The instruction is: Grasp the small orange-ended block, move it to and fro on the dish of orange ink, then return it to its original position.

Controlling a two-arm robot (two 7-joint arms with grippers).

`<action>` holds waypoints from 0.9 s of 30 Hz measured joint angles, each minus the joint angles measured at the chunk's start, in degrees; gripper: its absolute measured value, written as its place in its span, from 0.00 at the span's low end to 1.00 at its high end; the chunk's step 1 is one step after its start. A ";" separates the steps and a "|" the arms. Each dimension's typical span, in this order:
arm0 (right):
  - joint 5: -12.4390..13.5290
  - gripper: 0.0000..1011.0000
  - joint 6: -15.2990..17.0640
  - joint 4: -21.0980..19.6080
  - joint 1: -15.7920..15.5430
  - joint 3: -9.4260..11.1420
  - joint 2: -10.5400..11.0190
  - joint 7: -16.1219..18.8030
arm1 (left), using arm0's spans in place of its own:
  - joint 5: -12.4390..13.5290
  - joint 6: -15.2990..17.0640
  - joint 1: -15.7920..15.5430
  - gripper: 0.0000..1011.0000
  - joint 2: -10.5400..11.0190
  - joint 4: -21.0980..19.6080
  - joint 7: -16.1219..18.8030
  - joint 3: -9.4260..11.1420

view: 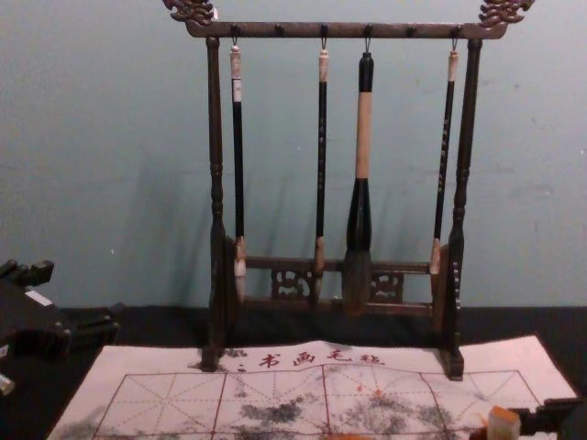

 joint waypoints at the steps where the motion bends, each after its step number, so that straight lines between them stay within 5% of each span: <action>1: 0.00 0.47 -0.02 0.00 0.00 0.01 0.00 0.00 | 0.00 0.00 0.00 0.99 0.00 0.00 0.00 0.00; 18: 0.08 0.96 -0.12 -0.07 0.03 0.06 0.00 -0.01 | 0.00 0.00 0.00 0.99 0.00 0.00 0.00 0.00; 27: 0.07 0.99 -1.86 -0.66 -0.59 0.76 -0.30 -0.97 | 0.00 0.00 0.00 0.99 0.00 0.00 0.00 0.00</action>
